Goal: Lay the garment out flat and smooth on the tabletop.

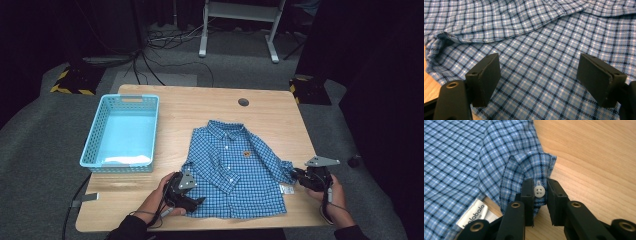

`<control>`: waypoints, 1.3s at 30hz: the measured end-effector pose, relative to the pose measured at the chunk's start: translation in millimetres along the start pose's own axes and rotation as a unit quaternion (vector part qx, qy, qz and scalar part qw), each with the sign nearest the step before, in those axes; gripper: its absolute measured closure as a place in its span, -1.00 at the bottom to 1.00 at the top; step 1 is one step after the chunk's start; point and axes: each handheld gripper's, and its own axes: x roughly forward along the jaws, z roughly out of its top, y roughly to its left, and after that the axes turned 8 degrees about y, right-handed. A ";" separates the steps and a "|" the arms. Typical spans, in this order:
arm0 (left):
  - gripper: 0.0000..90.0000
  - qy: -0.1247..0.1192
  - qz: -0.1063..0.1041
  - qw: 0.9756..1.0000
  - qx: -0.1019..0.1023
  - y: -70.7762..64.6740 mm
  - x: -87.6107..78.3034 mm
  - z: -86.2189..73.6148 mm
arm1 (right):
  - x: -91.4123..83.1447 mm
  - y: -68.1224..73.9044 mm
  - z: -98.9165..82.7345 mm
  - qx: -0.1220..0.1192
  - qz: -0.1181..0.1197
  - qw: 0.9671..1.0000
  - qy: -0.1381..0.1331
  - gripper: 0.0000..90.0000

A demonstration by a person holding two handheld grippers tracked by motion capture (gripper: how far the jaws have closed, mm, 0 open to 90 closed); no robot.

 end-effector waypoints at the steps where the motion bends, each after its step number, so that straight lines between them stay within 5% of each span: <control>1: -0.58 0.000 0.000 1.000 0.000 0.0 0.0 0.0 | -0.1 -1.0 -0.9 0.001 -0.003 1.000 0.001 0.71; 27: -0.58 0.000 0.000 1.000 0.000 0.0 0.0 0.0 | -11.6 -18.8 -31.5 0.052 -0.021 0.998 0.002 0.70; 39: -0.58 0.001 0.001 1.000 -0.001 -0.2 -0.1 0.2 | -18.5 -30.7 -44.6 0.082 -0.048 0.995 0.005 0.47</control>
